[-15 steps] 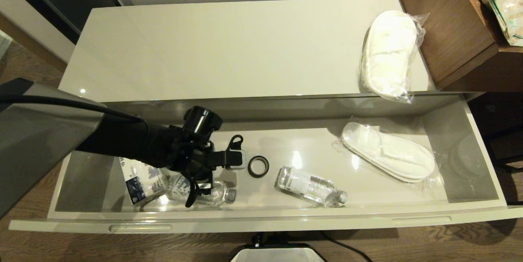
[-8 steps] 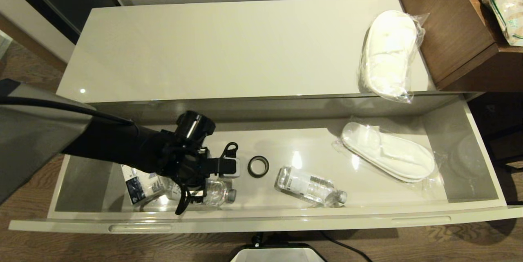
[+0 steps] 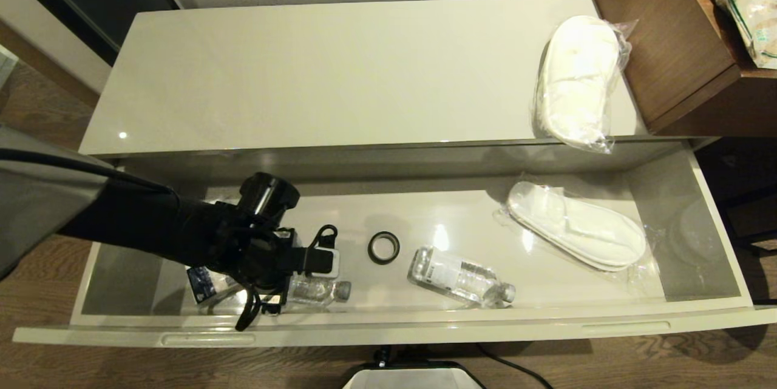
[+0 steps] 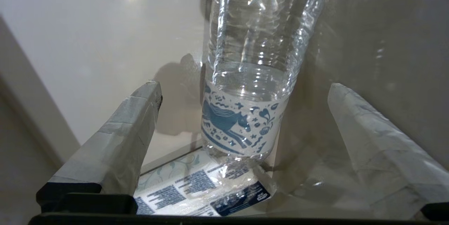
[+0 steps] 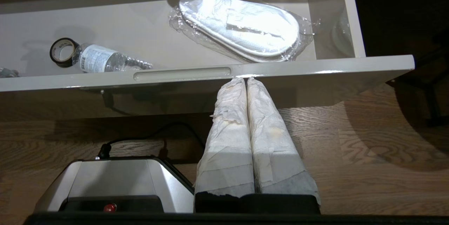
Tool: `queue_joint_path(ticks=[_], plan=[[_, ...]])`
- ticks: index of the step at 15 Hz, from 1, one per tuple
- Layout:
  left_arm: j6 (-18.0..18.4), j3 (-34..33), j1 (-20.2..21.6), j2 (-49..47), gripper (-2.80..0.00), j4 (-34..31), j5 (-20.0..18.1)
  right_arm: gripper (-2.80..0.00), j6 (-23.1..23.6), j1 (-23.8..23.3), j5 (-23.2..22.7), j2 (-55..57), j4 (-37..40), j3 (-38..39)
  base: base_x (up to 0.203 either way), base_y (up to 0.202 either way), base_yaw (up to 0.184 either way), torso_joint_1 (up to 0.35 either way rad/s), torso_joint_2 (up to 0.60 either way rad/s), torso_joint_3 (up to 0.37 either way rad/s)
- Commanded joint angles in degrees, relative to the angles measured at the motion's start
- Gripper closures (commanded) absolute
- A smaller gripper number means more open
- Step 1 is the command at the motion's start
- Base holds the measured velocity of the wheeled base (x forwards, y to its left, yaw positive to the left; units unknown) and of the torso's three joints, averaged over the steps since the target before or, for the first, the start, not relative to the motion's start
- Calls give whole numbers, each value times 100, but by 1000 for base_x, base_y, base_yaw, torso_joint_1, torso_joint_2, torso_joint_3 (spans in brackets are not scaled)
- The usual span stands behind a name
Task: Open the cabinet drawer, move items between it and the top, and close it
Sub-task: Take out the mineral water from the drawer
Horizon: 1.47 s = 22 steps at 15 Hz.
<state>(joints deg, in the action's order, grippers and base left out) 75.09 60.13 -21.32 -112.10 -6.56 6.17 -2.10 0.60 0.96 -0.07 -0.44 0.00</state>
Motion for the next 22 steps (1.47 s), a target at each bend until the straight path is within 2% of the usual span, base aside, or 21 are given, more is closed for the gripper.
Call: queue_joint_path(ticks=[1, 5, 10, 14, 19, 22], plan=[[147, -108, 5, 55, -280, -56, 7, 0, -1, 2, 0, -89, 0, 18, 0, 0, 0, 0, 0, 0], [199, -346, 5, 79, -280, 36, 37, 0, -1, 2, 0, -89, 0, 18, 0, 0, 0, 0, 0, 0], [181, -804, 4, -166, -280, 949, 7, 0, 1, 2, 0, -89, 0, 18, 0, 0, 0, 0, 0, 0], [163, -810, -4, -415, -280, 1270, 7, 0, -1, 2, 0, -89, 0, 18, 0, 0, 0, 0, 0, 0], [142, -728, 11, -535, -280, 1365, 18, 0, -1, 2, 0, -89, 0, 18, 0, 0, 0, 0, 0, 0], [102, -672, 7, -879, -280, 2078, 53, 0, -1, 2, 0, -90, 0, 18, 0, 0, 0, 0, 0, 0]])
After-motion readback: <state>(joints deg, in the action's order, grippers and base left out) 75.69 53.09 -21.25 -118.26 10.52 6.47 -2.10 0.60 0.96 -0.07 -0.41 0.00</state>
